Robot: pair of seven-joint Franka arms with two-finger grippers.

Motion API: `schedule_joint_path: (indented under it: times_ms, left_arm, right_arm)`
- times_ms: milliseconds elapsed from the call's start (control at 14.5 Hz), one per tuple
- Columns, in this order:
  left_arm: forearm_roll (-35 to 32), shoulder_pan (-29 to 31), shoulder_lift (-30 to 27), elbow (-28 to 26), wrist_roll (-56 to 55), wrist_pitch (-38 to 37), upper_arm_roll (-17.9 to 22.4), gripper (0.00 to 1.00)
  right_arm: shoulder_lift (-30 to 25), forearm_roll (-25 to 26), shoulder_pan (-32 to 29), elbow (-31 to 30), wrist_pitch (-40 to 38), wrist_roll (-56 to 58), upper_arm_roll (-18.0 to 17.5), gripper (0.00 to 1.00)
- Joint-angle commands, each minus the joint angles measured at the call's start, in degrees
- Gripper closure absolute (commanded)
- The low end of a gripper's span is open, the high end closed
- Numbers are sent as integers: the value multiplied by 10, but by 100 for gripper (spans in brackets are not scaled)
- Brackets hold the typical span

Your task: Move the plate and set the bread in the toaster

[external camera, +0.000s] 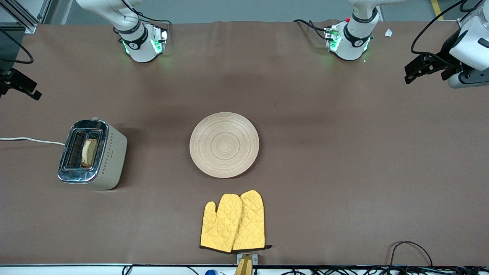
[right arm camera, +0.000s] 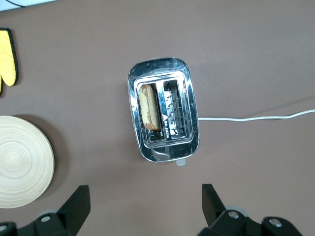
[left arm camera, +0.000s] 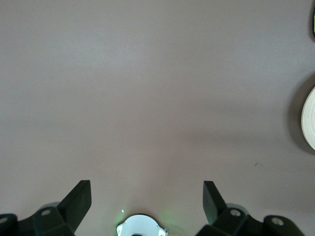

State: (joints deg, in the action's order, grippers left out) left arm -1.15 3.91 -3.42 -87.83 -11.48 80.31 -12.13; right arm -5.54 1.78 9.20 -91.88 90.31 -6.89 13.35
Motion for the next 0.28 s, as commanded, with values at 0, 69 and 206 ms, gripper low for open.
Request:
schedule_joint_path:
  times_ms: [0,69,206]
  left_arm:
    - [1,0,5,13,3,-6,-2,0]
    - [5,-1,5,12,3,-7,-2,0]
    - [9,-2,5,12,12,-7,-2,0]
  right_arm:
    - [2,-10,-1,8,-9,-12,4,0]
    - [2,-10,-1,7,-9,-10,4,0]
    - [2,-10,-1,6,-9,12,4,0]
